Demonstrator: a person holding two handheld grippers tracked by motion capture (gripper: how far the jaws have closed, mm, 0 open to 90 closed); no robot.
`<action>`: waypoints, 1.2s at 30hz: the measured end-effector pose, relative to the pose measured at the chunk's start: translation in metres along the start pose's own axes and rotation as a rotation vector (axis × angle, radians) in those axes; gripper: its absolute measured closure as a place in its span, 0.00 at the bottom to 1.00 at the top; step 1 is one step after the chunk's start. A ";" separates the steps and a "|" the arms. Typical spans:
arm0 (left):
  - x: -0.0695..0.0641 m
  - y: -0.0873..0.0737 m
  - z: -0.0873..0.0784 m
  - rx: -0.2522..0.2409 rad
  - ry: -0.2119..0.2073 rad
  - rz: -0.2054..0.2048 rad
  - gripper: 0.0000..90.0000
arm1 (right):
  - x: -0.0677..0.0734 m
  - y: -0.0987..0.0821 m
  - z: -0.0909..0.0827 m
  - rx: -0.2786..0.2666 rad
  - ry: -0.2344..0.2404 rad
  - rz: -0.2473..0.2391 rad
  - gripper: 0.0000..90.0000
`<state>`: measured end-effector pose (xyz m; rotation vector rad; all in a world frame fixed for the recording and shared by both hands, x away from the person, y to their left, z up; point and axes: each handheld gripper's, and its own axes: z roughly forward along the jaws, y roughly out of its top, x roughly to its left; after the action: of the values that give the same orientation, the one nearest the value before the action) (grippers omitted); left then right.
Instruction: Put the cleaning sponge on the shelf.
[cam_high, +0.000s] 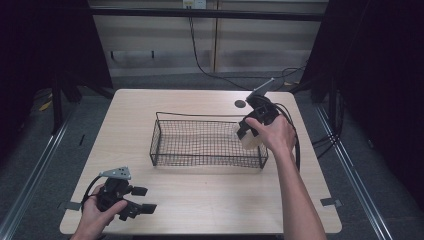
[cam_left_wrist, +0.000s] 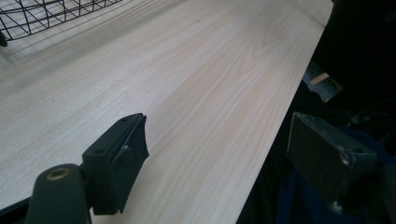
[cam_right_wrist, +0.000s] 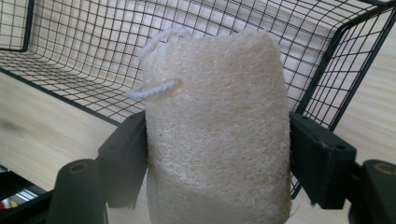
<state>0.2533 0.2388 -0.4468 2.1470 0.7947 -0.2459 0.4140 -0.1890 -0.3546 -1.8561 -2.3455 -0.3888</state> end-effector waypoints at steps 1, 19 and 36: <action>0.000 0.000 0.000 0.001 0.000 0.000 0.22 | -0.001 0.000 0.002 0.006 0.001 0.008 0.30; 0.000 0.000 0.001 0.001 0.006 -0.001 0.22 | -0.009 -0.003 0.032 0.004 -0.069 0.110 0.30; -0.001 0.000 0.000 -0.003 0.004 -0.001 0.22 | -0.011 -0.013 0.049 -0.004 -0.115 0.161 0.30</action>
<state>0.2526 0.2380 -0.4466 2.1445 0.7981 -0.2408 0.4070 -0.1890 -0.4062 -2.1039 -2.2430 -0.2767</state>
